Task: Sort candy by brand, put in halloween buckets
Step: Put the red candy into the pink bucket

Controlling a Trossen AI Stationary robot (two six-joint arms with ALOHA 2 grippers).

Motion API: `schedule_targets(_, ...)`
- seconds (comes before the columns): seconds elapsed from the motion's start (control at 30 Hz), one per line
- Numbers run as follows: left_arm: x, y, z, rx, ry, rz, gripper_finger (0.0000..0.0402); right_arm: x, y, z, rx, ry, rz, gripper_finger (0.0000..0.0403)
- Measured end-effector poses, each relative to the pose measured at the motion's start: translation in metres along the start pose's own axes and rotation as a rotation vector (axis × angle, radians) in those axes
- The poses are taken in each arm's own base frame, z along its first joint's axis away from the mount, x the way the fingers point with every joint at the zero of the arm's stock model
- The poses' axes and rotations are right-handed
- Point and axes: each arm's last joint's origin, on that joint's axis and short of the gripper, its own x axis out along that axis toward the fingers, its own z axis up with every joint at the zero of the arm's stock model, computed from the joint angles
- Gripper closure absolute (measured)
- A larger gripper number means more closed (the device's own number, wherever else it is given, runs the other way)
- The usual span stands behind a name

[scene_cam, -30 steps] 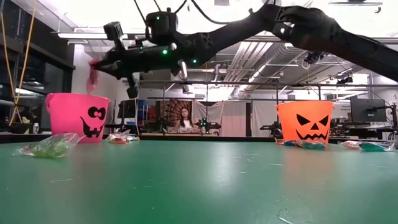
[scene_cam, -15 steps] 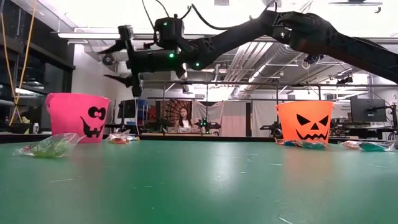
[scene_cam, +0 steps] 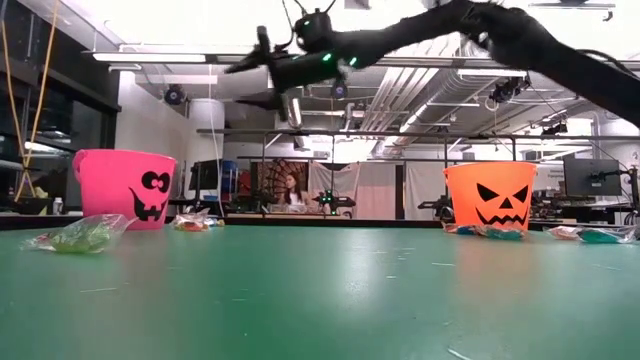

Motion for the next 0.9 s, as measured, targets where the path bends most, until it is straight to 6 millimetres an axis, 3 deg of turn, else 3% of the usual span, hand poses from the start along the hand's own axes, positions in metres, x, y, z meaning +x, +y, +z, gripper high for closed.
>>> schedule_targets(0.23, 0.033, 0.007, -0.038, -0.029, 0.150, 0.007, 0.0208, -0.104, 0.024, 0.021, -0.299, 0.284, -0.386, 0.0128)
schedule_targets(0.37, 0.055, 0.010, -0.074, -0.092, 0.272, 0.006, 0.0208, -0.155, 0.045, 0.020, -0.362, 0.451, -0.489, 0.0128)
schedule_targets(0.5, 0.065, 0.007, -0.124, -0.173, 0.498, 0.013, 0.0208, -0.197, 0.067, 0.024, -0.381, 0.490, -0.533, 0.0128)
schedule_targets(0.67, 0.038, -0.008, -0.182, -0.293, 0.916, 0.139, 0.0208, -0.236, 0.089, 0.033, -0.416, 0.414, -0.564, 0.0128)
schedule_targets(0.9, -0.024, -0.038, -0.223, -0.463, 1.216, 0.570, 0.0215, -0.248, 0.099, 0.027, -0.380, 0.458, -0.546, 0.0128)
